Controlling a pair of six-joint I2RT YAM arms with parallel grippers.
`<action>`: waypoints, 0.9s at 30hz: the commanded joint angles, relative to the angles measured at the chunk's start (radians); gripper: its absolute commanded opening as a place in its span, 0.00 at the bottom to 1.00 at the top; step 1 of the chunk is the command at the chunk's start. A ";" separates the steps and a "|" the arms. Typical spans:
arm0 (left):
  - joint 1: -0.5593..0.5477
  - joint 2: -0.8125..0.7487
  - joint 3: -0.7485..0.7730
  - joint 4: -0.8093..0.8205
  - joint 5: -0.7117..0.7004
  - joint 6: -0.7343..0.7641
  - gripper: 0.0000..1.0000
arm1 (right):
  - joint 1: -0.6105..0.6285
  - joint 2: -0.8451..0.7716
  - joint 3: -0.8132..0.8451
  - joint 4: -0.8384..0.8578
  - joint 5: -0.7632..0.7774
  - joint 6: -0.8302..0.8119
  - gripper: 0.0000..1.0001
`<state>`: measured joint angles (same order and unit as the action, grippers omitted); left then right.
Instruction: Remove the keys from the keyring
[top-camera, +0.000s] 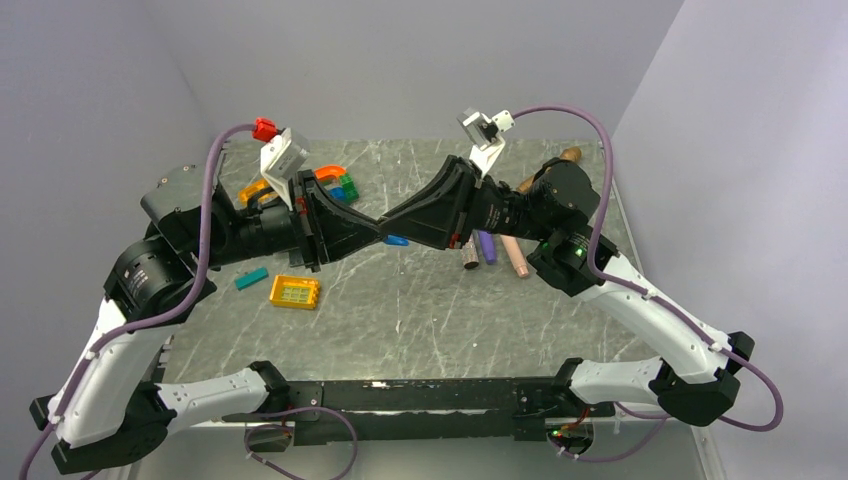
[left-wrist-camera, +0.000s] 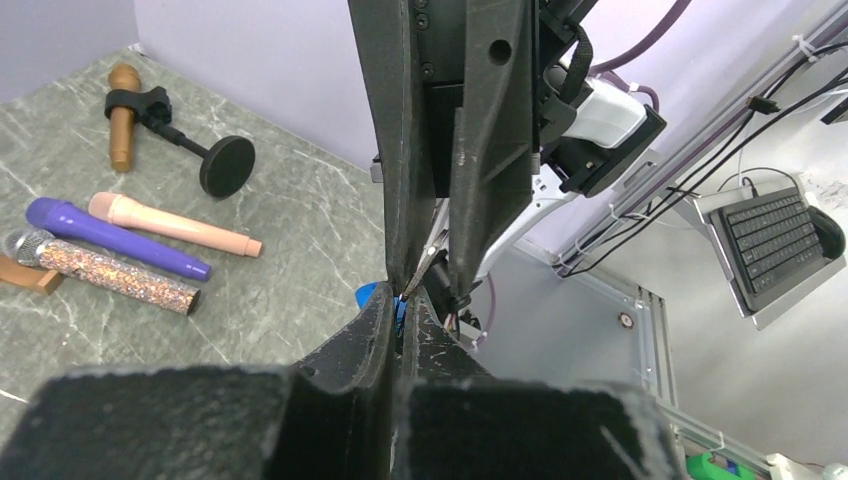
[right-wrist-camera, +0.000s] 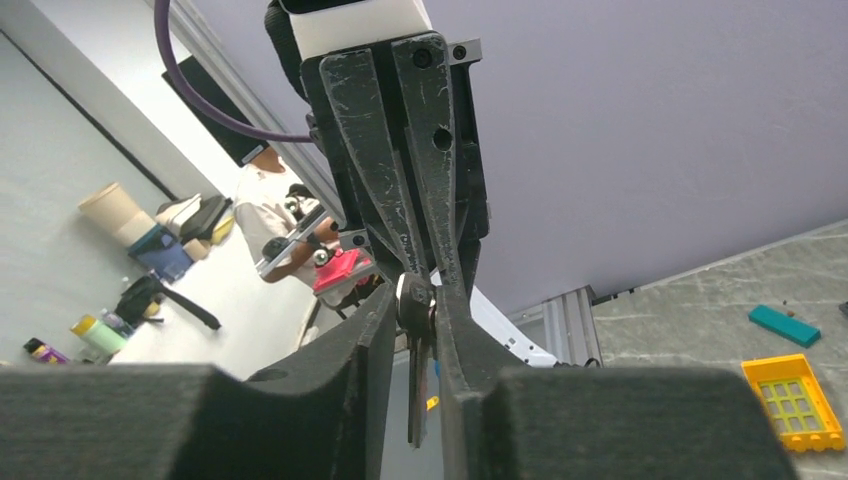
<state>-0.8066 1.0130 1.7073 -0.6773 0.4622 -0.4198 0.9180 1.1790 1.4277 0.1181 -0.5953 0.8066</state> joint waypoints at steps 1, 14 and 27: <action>0.003 -0.027 0.015 0.051 -0.043 0.019 0.00 | 0.001 -0.004 0.003 0.030 -0.032 0.011 0.29; 0.003 -0.032 0.038 0.048 -0.072 0.026 0.00 | 0.001 -0.016 0.003 0.005 -0.003 -0.019 0.38; 0.003 -0.060 0.017 0.071 -0.084 0.005 0.00 | 0.001 -0.027 -0.018 0.017 0.021 -0.010 0.11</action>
<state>-0.8085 1.0027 1.7073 -0.6788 0.4229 -0.4110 0.9199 1.1809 1.4155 0.1410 -0.5739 0.7956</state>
